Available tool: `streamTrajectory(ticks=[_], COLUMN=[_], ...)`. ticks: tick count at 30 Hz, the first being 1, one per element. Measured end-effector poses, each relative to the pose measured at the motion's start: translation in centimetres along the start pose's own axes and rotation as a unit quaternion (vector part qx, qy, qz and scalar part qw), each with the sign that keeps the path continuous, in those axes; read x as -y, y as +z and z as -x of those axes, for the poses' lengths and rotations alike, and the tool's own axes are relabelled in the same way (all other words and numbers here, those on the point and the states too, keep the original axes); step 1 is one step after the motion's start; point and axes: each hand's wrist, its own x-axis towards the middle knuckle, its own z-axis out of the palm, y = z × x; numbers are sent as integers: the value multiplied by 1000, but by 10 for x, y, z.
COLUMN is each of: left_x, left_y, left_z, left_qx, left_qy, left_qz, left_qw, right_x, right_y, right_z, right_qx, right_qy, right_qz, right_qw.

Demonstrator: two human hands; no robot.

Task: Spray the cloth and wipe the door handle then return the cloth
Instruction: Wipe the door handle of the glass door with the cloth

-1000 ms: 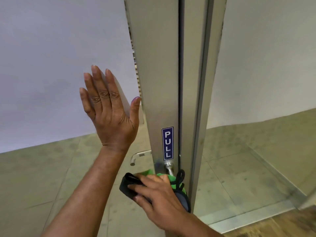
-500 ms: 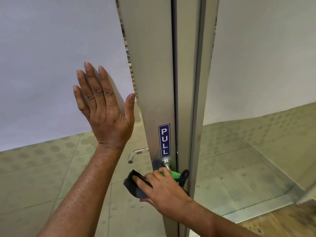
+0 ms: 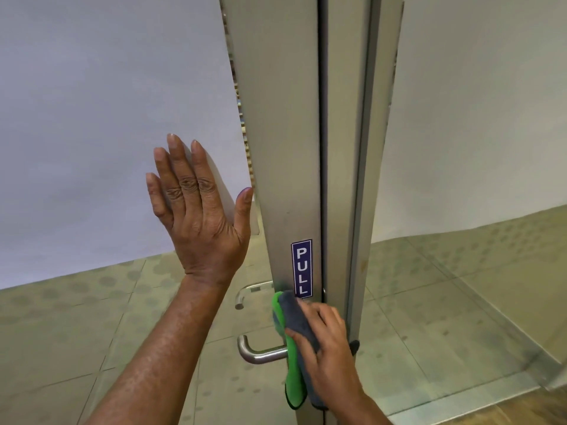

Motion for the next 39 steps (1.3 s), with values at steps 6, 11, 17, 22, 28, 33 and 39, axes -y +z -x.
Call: streamTrajectory(ticks=[6, 11, 17, 22, 28, 33, 39], left_x=[1, 0, -2, -3, -3, -3, -2], left_y=[-1, -2, -5, -7, -9, -8, -9], left_z=[1, 1, 1, 0, 0, 0, -1], left_qx=[1, 16, 23, 31, 37, 38, 38], left_qy=[-7, -10, -9, -10, -21, -12, -15], left_qz=[9, 12, 25, 26, 28, 31, 34], left_qw=[1000, 1000, 999, 999, 999, 999, 999], right_x=[15, 27, 43, 50, 65, 39, 55], right_y=[3, 0, -1, 10, 7, -3, 6], right_z=[-9, -18, -27, -33, -37, 2, 19], right_qx=[-92, -29, 81, 133, 170, 68, 93], right_qy=[-38, -34, 10, 49, 93, -32, 4], right_qz=[140, 262, 318, 319, 44, 153, 182], right_qw=[985, 964, 945, 937, 980, 985, 979])
